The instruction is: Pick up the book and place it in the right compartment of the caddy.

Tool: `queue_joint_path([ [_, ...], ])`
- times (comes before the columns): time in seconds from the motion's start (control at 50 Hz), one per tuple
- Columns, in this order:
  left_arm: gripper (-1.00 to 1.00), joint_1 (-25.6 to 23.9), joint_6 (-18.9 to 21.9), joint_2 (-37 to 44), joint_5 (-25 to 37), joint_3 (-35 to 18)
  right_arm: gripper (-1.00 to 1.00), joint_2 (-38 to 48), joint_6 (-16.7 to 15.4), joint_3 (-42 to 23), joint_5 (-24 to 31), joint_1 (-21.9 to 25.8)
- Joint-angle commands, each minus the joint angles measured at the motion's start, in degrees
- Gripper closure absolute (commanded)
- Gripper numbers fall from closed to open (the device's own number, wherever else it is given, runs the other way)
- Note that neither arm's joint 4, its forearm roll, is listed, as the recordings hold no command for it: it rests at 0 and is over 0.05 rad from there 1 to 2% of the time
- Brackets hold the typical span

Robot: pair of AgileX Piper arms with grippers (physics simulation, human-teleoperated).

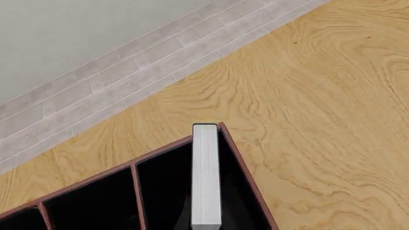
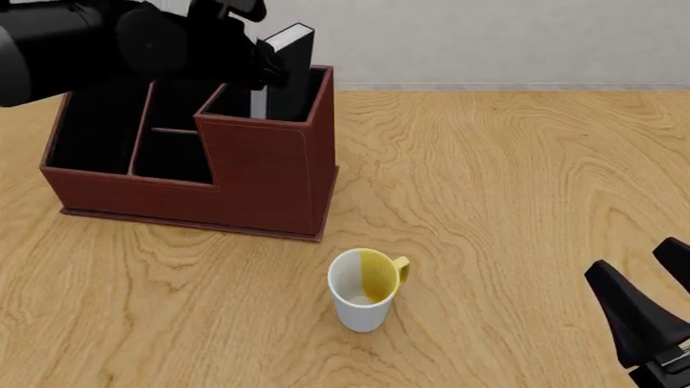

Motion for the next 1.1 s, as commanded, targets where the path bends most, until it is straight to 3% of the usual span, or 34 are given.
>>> queue_joint_path([
  [0.02,1.0,0.0,0.4,0.3,-2.0,1.0,-1.0,0.0,0.0,0.0,0.0,0.0],
  [1.1,1.0,0.4,0.6,2.5,-5.4,4.1,-1.0,0.0,-0.3,-0.2,0.0,0.4],
])
